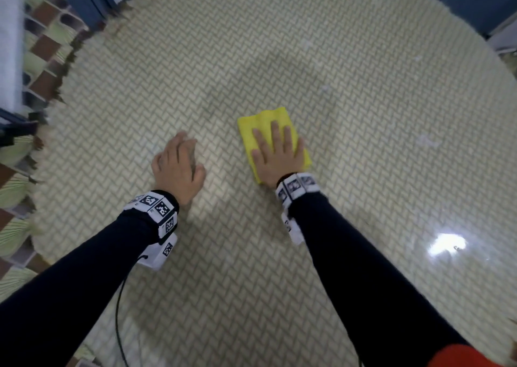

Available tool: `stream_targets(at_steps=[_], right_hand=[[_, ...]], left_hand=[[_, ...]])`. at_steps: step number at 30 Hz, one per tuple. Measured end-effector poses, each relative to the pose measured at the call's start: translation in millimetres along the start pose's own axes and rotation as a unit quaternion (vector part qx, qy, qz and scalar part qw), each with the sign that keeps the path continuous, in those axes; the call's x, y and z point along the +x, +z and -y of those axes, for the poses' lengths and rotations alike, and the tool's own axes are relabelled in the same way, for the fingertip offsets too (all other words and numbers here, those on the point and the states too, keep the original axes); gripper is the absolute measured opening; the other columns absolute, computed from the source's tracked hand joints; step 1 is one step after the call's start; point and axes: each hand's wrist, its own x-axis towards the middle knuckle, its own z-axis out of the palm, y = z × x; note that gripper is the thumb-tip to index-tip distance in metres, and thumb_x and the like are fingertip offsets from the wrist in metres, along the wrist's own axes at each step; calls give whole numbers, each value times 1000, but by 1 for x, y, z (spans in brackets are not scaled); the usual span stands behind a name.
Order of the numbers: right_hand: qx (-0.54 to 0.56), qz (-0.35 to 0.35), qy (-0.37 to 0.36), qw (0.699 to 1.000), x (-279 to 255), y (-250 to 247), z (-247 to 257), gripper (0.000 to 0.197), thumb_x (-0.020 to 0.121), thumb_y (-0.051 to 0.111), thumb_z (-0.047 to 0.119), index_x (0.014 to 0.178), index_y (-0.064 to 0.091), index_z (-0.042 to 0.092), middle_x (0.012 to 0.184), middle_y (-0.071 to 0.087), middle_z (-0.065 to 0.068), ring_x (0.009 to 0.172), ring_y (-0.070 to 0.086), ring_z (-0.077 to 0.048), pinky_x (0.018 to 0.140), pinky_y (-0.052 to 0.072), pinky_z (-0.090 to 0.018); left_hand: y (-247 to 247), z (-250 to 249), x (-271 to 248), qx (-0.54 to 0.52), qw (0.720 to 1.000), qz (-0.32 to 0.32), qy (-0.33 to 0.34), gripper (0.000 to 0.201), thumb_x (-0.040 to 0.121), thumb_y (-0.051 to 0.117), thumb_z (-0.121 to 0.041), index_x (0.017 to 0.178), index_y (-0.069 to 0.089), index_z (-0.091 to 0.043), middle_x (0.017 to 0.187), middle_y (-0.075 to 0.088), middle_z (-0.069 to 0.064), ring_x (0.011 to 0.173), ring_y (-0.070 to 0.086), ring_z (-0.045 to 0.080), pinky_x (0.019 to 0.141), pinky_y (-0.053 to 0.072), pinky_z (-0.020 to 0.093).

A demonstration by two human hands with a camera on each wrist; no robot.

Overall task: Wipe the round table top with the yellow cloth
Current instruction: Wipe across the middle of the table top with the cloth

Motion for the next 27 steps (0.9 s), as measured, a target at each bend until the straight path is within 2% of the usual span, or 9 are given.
stream_targets(at_steps=[3,5,7,10,12,16,21,23,27], right_hand=[[-19,-23,-58,998,-60,30,8,53,98,10,51,150,2,43,161,-7,4,148,-6,-25,115,-9,-54],[-5,-28,-40,999,-91,38,-18,55,95,4,53,148,-4,46,160,-10,8,148,-6,-22,115,-10,-52],[14,-20,37,999,-99,33,-52,54,95,2,56,147,-10,48,158,-17,12,147,-13,-19,115,-14,-51],[53,-79,176,980,-67,10,-82,54,99,18,51,151,14,39,162,-3,4,148,-6,-23,114,-6,-59],[69,-88,206,972,-30,-6,-75,55,98,22,49,151,17,33,162,-5,0,148,-8,-24,113,-5,-61],[30,-25,100,994,4,-2,-28,56,100,14,47,152,-3,34,159,-19,-2,146,-16,-25,114,-11,-57],[7,-49,-55,997,-87,42,-11,57,94,10,48,151,4,39,160,-5,3,148,-7,-21,116,-10,-49],[16,-32,-19,999,-104,42,-41,56,94,7,51,148,-5,45,159,-12,8,147,-11,-18,115,-15,-47],[35,-70,159,984,-69,16,-81,54,98,17,52,149,1,46,161,-7,2,148,-8,-23,116,-10,-52]], left_hand=[[3,0,0,2,1000,4,-11,64,83,40,-39,141,38,-13,157,22,4,143,24,21,111,13,43],[5,-1,-1,9,1000,12,-18,63,85,39,-39,141,39,-9,157,20,4,143,23,21,113,12,44],[7,0,-1,10,1000,9,-23,63,86,37,-39,141,39,-8,157,19,4,143,22,20,113,11,44],[7,0,-2,3,1000,13,-27,64,87,35,-40,143,37,-9,158,17,3,144,18,19,115,9,45],[6,0,-3,0,999,18,-30,64,88,33,-42,144,36,-10,158,16,2,145,16,19,115,8,45],[5,-1,-4,-6,999,13,-34,64,89,32,-42,145,36,-11,157,20,4,144,19,21,115,8,45],[9,-2,-3,-16,999,8,-45,62,89,34,-40,144,36,-13,157,22,4,145,19,21,117,9,48],[10,-1,-4,-20,999,10,-47,62,89,34,-39,145,36,-13,157,21,3,145,17,20,117,9,49],[11,0,-4,-25,999,6,-46,62,89,34,-39,145,36,-13,157,21,3,145,17,20,117,9,50]])
